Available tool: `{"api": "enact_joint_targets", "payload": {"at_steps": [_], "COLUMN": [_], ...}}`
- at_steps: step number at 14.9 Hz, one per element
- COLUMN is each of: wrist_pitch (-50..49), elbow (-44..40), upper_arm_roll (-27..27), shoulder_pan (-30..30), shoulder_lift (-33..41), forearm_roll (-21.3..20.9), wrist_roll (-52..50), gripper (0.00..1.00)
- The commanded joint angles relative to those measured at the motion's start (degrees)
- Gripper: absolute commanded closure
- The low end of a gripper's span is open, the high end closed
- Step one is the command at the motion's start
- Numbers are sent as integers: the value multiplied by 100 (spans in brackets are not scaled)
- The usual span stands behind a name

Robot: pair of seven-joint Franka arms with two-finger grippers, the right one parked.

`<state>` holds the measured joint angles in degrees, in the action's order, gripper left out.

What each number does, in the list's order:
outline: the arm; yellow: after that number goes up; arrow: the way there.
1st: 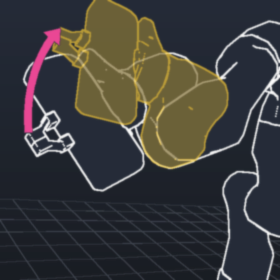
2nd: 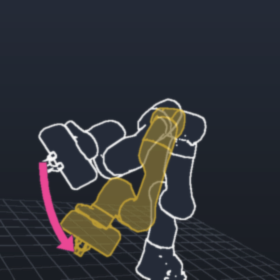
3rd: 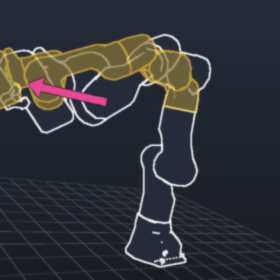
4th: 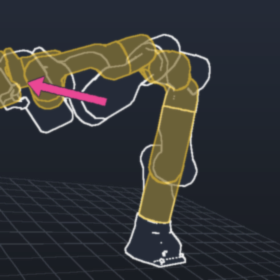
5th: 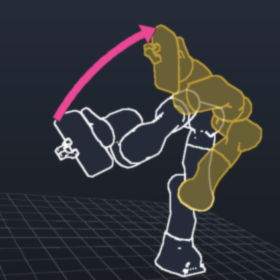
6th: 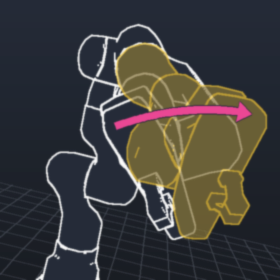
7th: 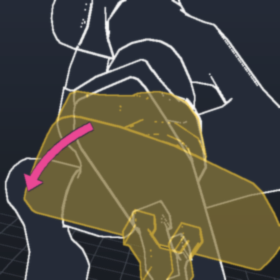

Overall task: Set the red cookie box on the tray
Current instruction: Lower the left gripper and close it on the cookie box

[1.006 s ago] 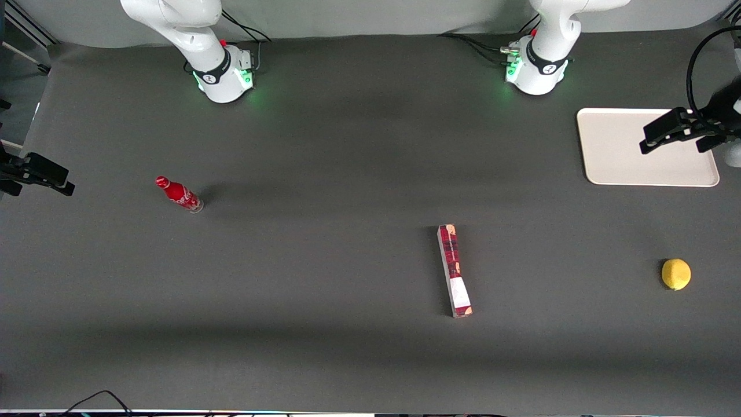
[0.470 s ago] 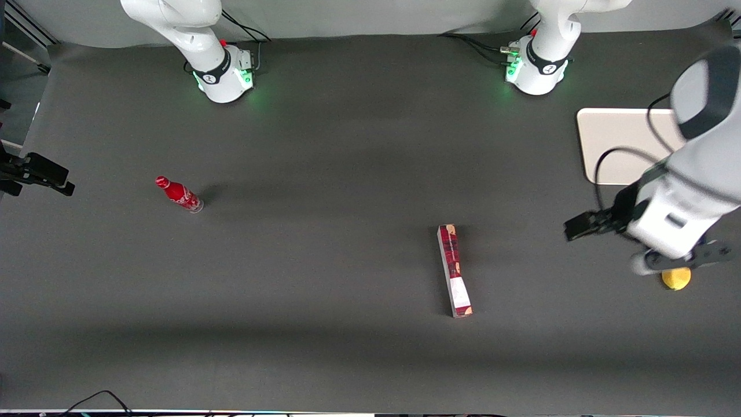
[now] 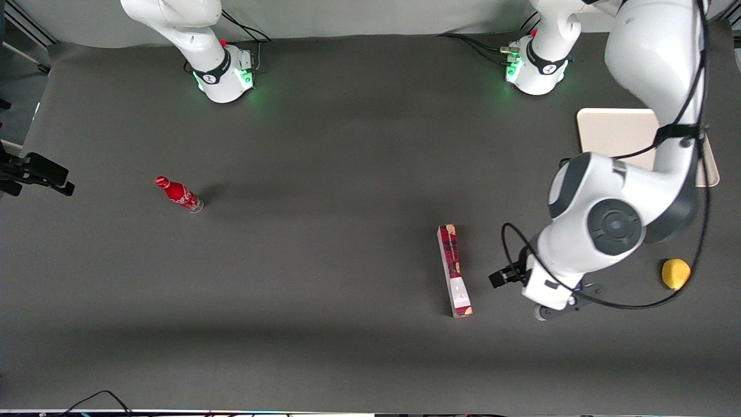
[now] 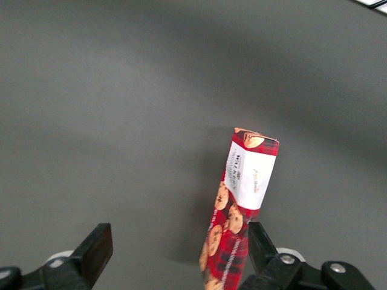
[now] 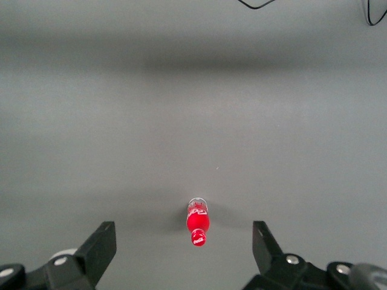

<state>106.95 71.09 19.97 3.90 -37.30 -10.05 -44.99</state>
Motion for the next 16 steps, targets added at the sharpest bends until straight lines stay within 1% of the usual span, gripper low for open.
{"api": "enact_joint_targets", "payload": {"at_steps": [1,2,5,6,7,9,11,12,13,14,15,16], "wrist_pitch": [447,693,854,854,871,1125,1433,1478,1487,1487,1443,1434], "elbow": [-53,36,63,63,72,281,563,642,652,661,652,626], "upper_arm_roll": [322,471,771,806,816,824,824,824,824,824,833,833], "shoulder_pan": [137,137,172,242,269,278,278,278,278,278,243,234], "shoulder_lift": [-488,-593,-944,-1076,-1199,-1297,-1358,-1393,-1463,-1508,-1517,-1499], "forearm_roll": [-583,-803,-1357,-1620,-1797,-1851,-2000,-2088,-2132,-2193,-2194,-2142], "wrist_roll": [-1184,-1536,-2223,-2425,-2514,-2567,-2691,-2691,-2691,-2665,-2473,-2288], "gripper": [0,0,0,0,0,0,0,11,45,95,100,100]}}
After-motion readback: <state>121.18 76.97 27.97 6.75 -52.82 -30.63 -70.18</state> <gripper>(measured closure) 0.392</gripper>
